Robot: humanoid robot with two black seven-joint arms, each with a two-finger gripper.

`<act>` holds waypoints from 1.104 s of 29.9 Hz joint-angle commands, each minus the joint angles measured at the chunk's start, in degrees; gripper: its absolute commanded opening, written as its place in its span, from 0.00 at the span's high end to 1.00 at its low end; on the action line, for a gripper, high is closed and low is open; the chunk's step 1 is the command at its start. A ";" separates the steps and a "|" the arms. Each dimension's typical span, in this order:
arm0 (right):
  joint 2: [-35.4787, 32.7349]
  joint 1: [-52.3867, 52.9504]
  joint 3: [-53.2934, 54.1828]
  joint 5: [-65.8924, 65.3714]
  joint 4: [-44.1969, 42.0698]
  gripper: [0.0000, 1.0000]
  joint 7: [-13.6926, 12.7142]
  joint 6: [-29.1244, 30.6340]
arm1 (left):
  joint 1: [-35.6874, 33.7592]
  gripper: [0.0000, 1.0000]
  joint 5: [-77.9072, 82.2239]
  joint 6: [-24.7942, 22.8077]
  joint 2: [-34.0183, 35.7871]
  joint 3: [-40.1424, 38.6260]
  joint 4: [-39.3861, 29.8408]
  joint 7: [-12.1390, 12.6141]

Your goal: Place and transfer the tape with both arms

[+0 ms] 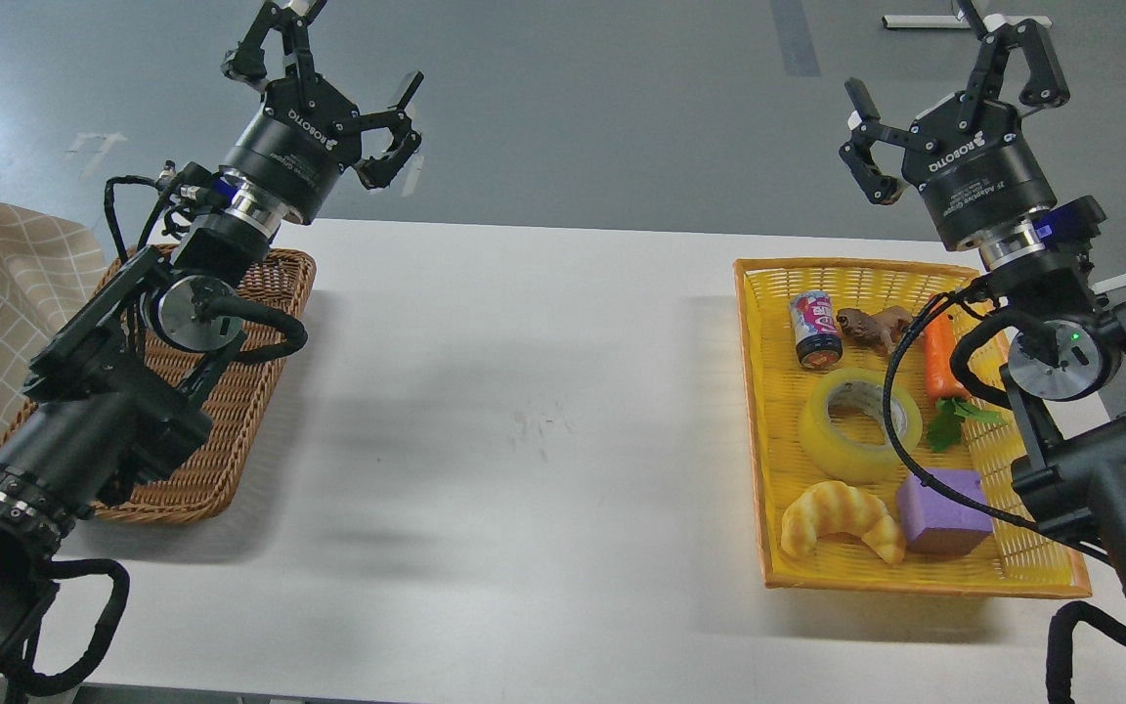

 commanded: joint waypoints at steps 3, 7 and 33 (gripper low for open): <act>0.00 -0.18 -0.02 -0.01 0.01 0.00 0.04 0.00 | 0.05 0.02 0.01 0.00 0.28 0.07 -0.05 0.16; 0.00 -0.10 0.33 -0.01 0.01 0.00 0.12 0.00 | 0.14 0.02 0.01 0.00 0.36 0.07 -0.05 0.08; -28.98 0.25 -20.66 -22.60 18.81 0.00 -0.58 0.00 | -0.12 0.02 0.01 0.00 0.01 -0.02 -0.05 -0.01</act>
